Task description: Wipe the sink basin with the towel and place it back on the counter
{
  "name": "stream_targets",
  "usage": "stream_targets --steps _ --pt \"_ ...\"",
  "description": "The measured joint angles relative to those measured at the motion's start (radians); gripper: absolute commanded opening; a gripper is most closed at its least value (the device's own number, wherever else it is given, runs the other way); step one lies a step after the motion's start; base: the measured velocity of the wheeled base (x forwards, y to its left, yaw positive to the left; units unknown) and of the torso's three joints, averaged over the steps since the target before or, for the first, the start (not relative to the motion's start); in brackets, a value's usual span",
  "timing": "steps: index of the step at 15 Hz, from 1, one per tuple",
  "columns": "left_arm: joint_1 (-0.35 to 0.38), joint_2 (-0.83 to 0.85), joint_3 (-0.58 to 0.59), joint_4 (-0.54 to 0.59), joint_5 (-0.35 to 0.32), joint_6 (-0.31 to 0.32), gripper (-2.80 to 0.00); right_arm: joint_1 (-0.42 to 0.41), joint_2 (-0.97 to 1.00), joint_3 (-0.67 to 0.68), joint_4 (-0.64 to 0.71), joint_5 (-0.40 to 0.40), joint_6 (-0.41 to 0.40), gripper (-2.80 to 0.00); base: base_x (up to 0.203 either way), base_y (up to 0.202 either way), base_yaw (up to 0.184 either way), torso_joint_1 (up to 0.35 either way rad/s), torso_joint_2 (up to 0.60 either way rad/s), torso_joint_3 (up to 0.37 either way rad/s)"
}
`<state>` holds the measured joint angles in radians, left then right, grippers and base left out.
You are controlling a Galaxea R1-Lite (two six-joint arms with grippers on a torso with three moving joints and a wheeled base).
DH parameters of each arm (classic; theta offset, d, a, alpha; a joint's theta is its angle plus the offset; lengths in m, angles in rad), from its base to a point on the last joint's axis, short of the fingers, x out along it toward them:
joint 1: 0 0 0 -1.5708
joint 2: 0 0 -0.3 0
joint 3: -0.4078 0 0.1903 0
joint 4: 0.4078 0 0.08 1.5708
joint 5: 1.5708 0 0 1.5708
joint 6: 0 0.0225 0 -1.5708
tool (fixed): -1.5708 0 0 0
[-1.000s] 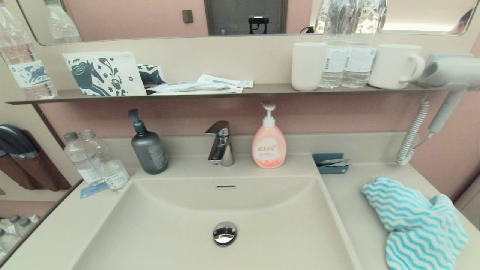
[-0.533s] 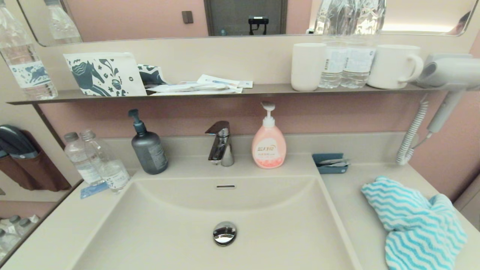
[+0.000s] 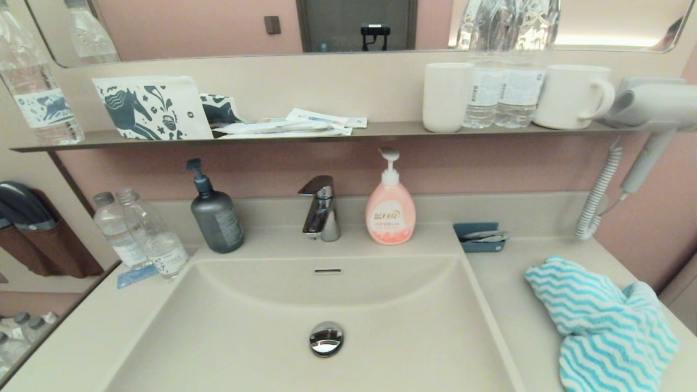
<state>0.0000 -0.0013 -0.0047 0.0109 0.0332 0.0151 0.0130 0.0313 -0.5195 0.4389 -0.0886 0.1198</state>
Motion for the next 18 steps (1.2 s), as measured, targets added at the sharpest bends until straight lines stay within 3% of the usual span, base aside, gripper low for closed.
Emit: stream_targets --steps 5,8,18 --pt "0.0 0.0 0.0 0.0 0.0 0.0 -2.8 0.0 -0.029 0.354 -0.346 0.061 -0.144 -2.8 0.0 0.0 0.0 0.0 0.0 0.0" --pt "0.0 0.0 0.0 0.0 0.0 0.0 -2.8 0.0 -0.031 0.486 -0.502 0.07 -0.166 -2.8 0.0 0.0 0.0 0.0 0.0 0.0" --pt "0.0 0.0 0.0 0.0 0.0 0.0 -2.8 0.001 -0.031 0.518 -0.434 0.099 -0.151 -2.8 0.0 0.0 0.0 0.0 0.0 0.0"
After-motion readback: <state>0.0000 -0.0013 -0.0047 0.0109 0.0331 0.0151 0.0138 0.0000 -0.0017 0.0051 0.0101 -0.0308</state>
